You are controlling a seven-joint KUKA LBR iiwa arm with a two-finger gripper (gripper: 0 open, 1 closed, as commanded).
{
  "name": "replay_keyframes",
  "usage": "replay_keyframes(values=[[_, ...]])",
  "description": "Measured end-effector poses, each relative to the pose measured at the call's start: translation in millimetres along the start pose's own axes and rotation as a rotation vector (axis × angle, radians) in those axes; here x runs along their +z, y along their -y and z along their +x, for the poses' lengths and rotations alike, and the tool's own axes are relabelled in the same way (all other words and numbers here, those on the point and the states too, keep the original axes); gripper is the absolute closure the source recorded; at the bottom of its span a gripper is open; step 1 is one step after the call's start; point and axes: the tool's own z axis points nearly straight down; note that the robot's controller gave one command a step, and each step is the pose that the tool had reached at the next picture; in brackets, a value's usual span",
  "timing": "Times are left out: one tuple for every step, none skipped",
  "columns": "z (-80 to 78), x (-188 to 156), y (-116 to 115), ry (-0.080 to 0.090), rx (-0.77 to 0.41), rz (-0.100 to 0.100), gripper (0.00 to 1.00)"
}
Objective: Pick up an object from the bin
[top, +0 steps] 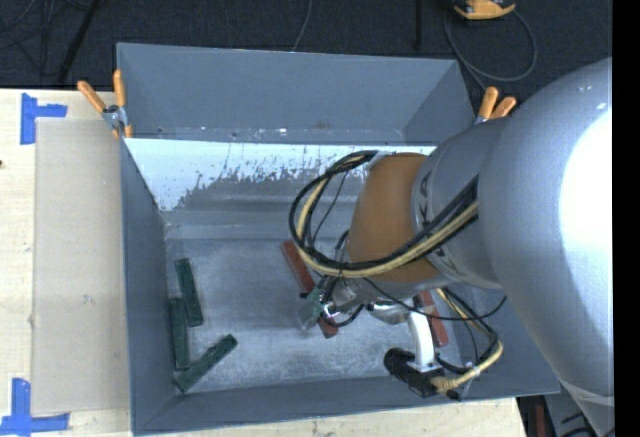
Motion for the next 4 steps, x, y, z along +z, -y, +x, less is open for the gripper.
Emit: replay_keyframes(values=[[13.3, -9.2, 12.5, -0.003, 0.11, 0.004, 1.0], [53.8, -22.2, -44.8, -0.002, 0.045, -0.003, 1.0], [59.6, -89.8, -51.8, -0.001, 0.029, -0.006, 1.0], [81.3, -68.2, -31.7, -0.002, -0.142, 0.004, 1.0]])
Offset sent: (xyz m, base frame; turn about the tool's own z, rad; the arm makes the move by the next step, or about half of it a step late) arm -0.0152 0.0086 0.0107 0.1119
